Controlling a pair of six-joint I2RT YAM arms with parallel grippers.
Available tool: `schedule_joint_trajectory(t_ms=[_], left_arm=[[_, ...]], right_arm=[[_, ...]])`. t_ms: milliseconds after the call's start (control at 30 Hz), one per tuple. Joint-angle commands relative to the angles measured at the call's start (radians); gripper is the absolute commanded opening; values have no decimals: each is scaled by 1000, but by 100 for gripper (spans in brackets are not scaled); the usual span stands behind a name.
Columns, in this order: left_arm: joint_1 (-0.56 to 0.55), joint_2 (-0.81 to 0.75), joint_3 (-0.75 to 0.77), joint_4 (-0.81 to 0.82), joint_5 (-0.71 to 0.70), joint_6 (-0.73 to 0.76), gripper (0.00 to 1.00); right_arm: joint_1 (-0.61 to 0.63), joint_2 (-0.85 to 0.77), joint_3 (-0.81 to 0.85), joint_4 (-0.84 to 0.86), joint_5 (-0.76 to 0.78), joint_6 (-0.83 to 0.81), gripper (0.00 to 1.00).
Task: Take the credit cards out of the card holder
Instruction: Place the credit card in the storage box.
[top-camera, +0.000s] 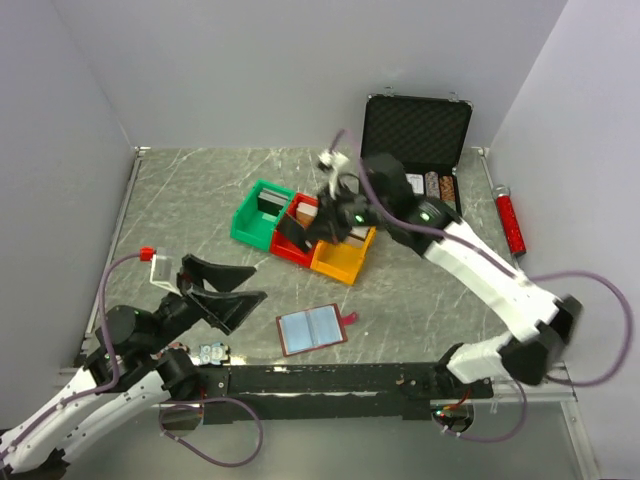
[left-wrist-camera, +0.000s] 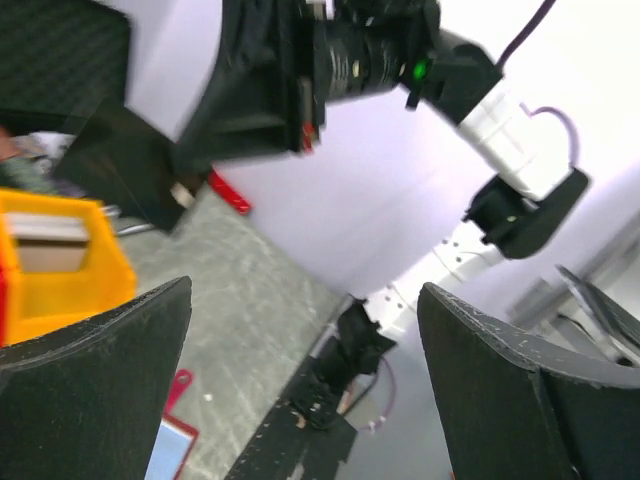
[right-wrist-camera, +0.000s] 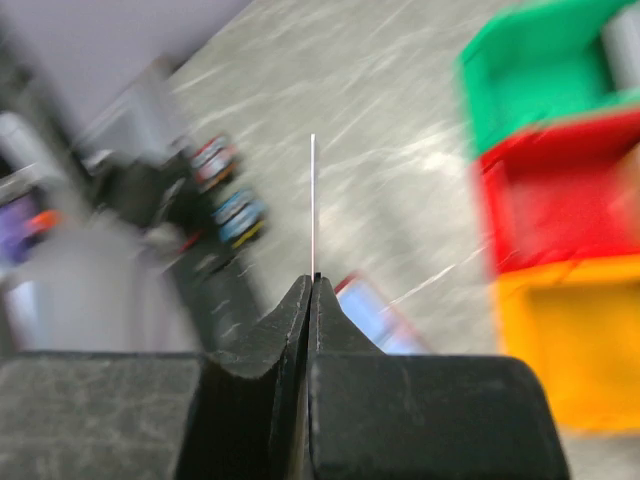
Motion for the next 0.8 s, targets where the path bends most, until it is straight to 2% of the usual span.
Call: schedule_joint_trajectory(t_ms=[0, 67, 200, 300, 367, 533, 767], left_arm=[[4, -17, 45, -187, -175, 4, 99], [4, -20, 67, -236, -206, -5, 99], [4, -55, 47, -250, -254, -49, 99], [4, -75, 26, -252, -267, -71, 99], [4, -74, 48, -315, -306, -69, 99], [4, -92, 111, -462, -499, -109, 99], [4, -175, 76, -482, -505, -132, 99]], right_arm=[[-8, 240, 220, 22, 148, -262, 0], [-10, 370, 379, -44, 206, -304, 0], [-27, 552, 629, -135, 176, -388, 0], [-36, 583, 595, -19, 166, -428, 0], [-36, 595, 552, 66, 189, -445, 0], [-39, 739, 654, 84, 194, -496, 0], [-45, 848, 711, 146, 205, -531, 0]])
